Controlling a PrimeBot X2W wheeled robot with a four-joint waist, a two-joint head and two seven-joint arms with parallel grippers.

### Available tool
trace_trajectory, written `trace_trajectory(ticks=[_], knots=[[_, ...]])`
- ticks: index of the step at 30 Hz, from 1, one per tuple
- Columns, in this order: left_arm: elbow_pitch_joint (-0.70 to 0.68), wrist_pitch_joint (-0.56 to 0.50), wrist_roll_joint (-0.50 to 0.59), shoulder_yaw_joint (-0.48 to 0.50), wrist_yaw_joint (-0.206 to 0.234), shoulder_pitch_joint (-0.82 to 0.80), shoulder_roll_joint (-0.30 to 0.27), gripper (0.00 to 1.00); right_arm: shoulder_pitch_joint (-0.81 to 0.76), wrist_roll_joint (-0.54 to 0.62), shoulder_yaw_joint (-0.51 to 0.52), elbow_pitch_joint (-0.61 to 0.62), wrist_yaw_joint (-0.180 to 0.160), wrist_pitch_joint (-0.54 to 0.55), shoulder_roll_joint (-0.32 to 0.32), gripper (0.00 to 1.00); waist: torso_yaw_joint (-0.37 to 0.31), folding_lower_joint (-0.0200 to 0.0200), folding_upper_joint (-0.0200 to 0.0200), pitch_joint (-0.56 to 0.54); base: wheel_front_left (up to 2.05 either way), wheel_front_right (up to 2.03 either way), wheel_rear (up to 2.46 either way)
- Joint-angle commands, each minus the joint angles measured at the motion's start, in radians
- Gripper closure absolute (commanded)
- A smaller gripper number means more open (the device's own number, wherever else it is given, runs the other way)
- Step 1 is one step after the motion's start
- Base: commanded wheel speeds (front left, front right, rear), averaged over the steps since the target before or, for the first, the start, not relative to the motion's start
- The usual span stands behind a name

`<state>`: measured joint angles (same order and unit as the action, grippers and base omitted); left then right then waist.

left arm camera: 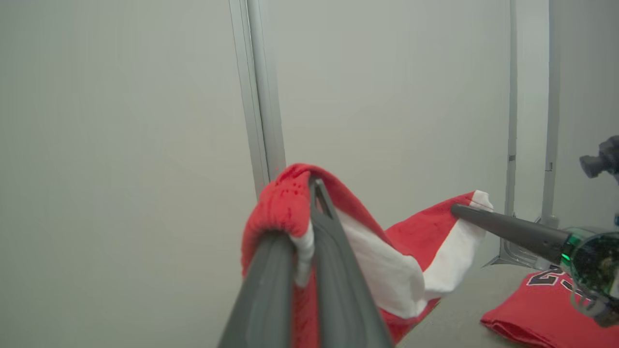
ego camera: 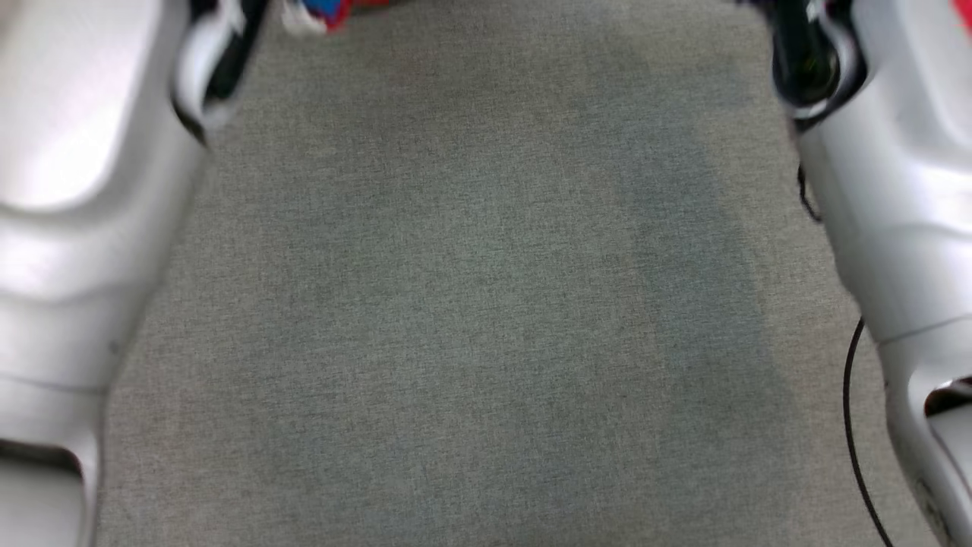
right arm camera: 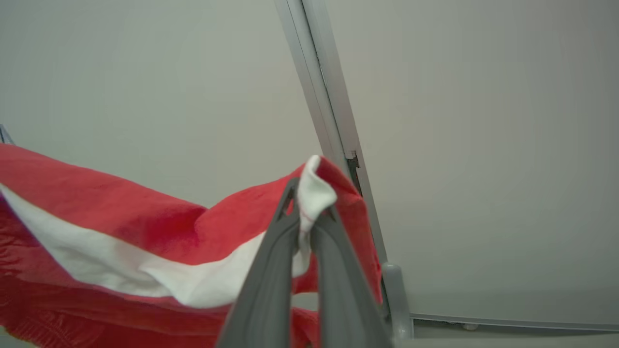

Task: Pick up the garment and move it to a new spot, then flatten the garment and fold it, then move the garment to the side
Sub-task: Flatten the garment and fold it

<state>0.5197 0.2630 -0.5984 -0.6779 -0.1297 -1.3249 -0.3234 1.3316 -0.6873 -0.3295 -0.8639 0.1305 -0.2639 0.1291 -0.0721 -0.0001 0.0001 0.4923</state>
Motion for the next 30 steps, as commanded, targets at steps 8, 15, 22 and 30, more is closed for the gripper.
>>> trace_trajectory(ticks=[8, 15, 22, 30], knots=[[-0.088, 0.002, 0.045, 0.079, -0.001, 0.432, 0.025, 1.00, -0.284, -0.034, -0.090, 0.057, 0.001, 0.000, 0.029, 1.00, 0.012, 0.0001, -0.0001, -0.037, 0.00, 0.00, 0.00], [-0.185, 0.002, 0.111, 0.142, -0.001, 0.755, 0.073, 1.00, -0.557, -0.058, -0.088, 0.125, 0.001, 0.000, 0.062, 1.00, 0.027, 0.0001, -0.0001, -0.133, 0.00, 0.00, 0.00], [-0.234, 0.002, 0.108, 0.106, -0.001, 0.978, 0.084, 1.00, -0.806, -0.081, -0.058, 0.191, 0.001, 0.000, 0.087, 1.00, 0.047, 0.0001, -0.0001, -0.240, 0.00, 0.00, 0.00], [-0.273, 0.002, 0.106, 0.063, -0.001, 1.173, 0.074, 1.00, -1.038, -0.114, -0.004, 0.272, 0.001, 0.000, 0.118, 1.00, 0.056, 0.0001, -0.0001, -0.320, 0.00, 0.00, 0.00]])
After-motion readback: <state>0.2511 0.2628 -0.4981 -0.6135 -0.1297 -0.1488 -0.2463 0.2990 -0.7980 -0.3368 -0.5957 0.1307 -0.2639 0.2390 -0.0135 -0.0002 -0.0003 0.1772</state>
